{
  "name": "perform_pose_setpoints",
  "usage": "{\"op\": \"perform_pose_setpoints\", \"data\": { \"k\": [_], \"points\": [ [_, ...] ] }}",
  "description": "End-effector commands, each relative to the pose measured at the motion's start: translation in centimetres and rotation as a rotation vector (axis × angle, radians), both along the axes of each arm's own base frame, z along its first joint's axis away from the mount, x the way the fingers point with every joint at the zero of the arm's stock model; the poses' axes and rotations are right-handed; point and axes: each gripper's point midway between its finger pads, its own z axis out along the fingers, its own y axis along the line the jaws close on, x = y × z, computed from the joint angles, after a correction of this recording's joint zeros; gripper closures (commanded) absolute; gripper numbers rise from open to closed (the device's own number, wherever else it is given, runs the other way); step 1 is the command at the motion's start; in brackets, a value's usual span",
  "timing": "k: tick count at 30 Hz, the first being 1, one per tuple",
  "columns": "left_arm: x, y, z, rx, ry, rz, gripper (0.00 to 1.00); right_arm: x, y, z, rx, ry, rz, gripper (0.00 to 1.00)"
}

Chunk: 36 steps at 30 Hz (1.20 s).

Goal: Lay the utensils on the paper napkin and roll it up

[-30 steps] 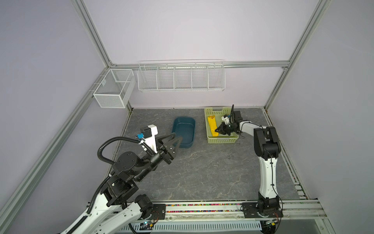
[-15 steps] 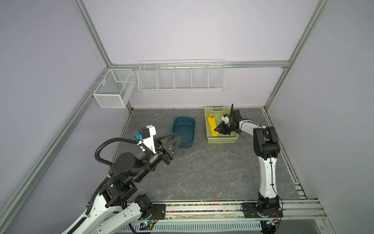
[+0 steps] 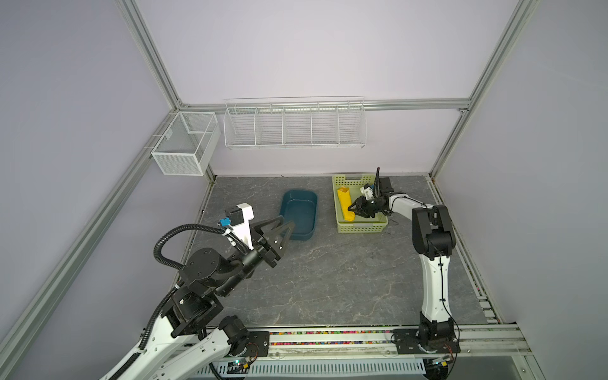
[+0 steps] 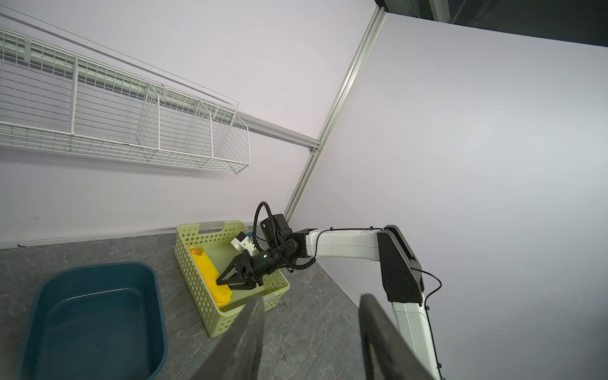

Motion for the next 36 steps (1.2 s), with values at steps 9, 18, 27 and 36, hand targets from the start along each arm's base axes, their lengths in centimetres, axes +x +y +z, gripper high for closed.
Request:
{"op": "perform_pose_setpoints", "data": {
  "k": [9, 18, 27, 36],
  "points": [
    [0.5, 0.6, -0.9, 0.018, 0.017, 0.042, 0.53, -2.7, -2.4, -3.1, -0.149, 0.121, -0.046, 0.49],
    [1.2, 0.6, -2.0, 0.056, 0.03, 0.078, 0.48, -2.4, -2.3, 0.4, -0.139, 0.058, -0.041, 0.35],
    [3.3, 1.5, -4.0, 0.109, 0.084, 0.202, 0.17, -3.1, -2.7, 5.7, -0.154, -0.03, -0.028, 0.04],
    [5.6, 2.8, -6.7, 0.207, 0.15, 0.348, 0.01, -5.0, -4.6, 10.6, -0.25, -0.143, -0.02, 0.12]
  ]
}}
